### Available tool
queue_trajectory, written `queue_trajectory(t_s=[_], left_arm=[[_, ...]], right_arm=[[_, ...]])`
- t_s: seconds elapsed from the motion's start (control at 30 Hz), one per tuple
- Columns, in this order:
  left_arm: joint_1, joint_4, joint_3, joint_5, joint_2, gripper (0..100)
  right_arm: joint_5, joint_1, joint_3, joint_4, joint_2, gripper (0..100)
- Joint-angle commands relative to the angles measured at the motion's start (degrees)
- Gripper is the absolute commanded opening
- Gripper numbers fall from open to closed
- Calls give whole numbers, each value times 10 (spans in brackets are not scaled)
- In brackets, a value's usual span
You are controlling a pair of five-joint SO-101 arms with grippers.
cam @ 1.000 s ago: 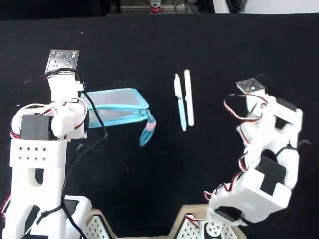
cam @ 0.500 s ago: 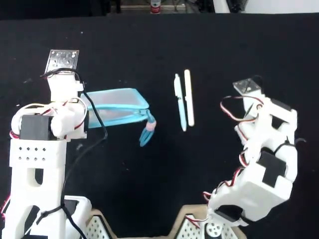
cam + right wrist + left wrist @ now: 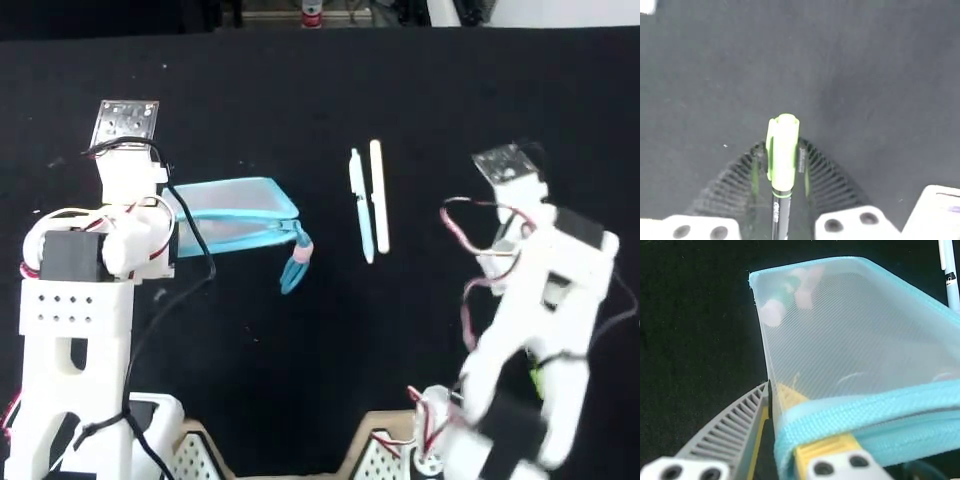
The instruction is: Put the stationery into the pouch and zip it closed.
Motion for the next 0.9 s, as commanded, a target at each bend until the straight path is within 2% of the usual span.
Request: queue_trajectory(t_s=[0.0, 0.17, 0.37, 0.53, 0.63, 0.87], left_arm=[[0, 5, 3, 0, 1, 30], [0, 5, 3, 0, 1, 30], [0, 4, 3, 0, 2, 30], [0, 4, 3, 0, 2, 30], [0, 4, 3, 0, 2, 30], [0, 4, 3, 1, 2, 30]], right_arm=[[-85, -79, -5, 25, -138, 11], [-222, -212, -5, 33, -309, 11], [-323, -376, -5, 26, -497, 11], [-394, -539, 4, -81, -604, 11], [-411, -620, 25, -170, -639, 11], [-411, -708, 164, -389, -659, 11]])
